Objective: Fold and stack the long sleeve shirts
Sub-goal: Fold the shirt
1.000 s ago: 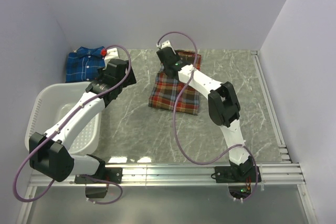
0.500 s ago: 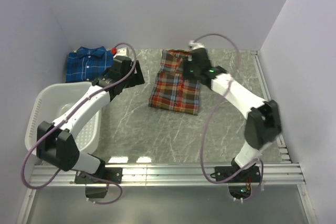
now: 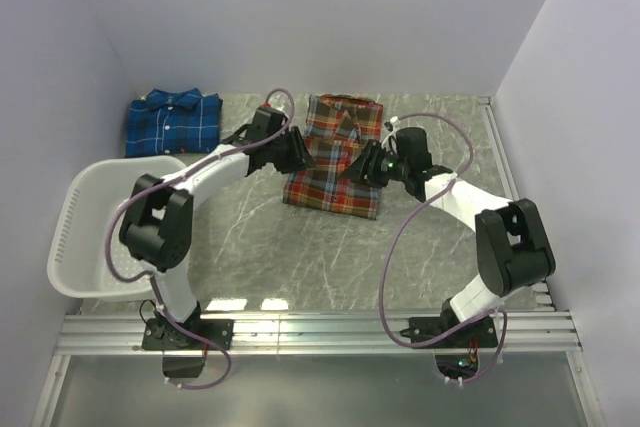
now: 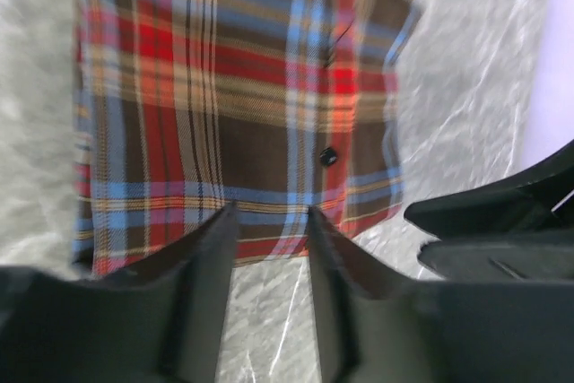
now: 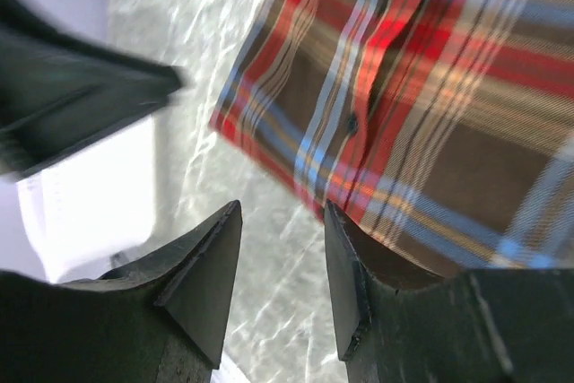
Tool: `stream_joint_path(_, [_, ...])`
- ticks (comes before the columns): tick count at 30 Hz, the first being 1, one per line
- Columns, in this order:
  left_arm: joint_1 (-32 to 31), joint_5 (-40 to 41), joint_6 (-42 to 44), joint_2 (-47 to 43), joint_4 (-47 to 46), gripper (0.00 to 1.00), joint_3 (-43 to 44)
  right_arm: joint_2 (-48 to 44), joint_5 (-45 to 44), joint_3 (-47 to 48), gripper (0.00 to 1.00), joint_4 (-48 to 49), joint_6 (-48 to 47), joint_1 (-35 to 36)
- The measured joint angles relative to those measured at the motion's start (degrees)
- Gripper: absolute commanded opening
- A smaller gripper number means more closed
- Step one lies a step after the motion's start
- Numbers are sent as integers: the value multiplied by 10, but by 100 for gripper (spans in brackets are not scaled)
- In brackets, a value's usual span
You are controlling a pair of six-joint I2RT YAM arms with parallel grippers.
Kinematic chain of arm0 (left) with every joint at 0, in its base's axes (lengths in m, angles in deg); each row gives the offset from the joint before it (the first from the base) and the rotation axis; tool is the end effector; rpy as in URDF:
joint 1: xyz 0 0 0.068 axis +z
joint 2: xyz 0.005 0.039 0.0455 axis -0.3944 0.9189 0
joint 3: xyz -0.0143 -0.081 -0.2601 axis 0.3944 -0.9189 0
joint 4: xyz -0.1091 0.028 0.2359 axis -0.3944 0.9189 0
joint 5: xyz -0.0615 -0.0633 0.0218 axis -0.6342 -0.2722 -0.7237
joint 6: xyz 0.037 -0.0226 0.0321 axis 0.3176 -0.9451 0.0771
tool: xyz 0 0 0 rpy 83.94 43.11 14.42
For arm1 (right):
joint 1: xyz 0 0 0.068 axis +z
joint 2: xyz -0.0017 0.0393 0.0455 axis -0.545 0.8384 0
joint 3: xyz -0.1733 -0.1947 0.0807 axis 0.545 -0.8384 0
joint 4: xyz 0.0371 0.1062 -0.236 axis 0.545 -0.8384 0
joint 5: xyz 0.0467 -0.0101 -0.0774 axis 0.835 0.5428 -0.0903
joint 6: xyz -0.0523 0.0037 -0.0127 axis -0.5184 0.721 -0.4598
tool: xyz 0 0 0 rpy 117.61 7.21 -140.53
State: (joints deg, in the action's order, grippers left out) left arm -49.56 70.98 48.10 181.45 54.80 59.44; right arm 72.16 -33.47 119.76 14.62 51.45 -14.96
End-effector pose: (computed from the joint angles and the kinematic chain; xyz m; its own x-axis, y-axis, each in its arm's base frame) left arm 0.3565 -0.1852 0.2524 -0.8211 -0.3182 -0.4739 0.0474 0.7894 -0.6121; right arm 0.3201 0.1226 0.2269 -0.8110 0.2952 -0.5051 -0.2075 0.6620 0.7202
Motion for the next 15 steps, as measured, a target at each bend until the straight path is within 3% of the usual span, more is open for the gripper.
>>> stream_joint_path(7, [-4,-30,-11,48,-17,25,-35,75,60,-47,48,116,52,0])
stream_joint_path(15, [0,-28,-40,63,-65,21,-139,168,92,-87,46,204,96,-7])
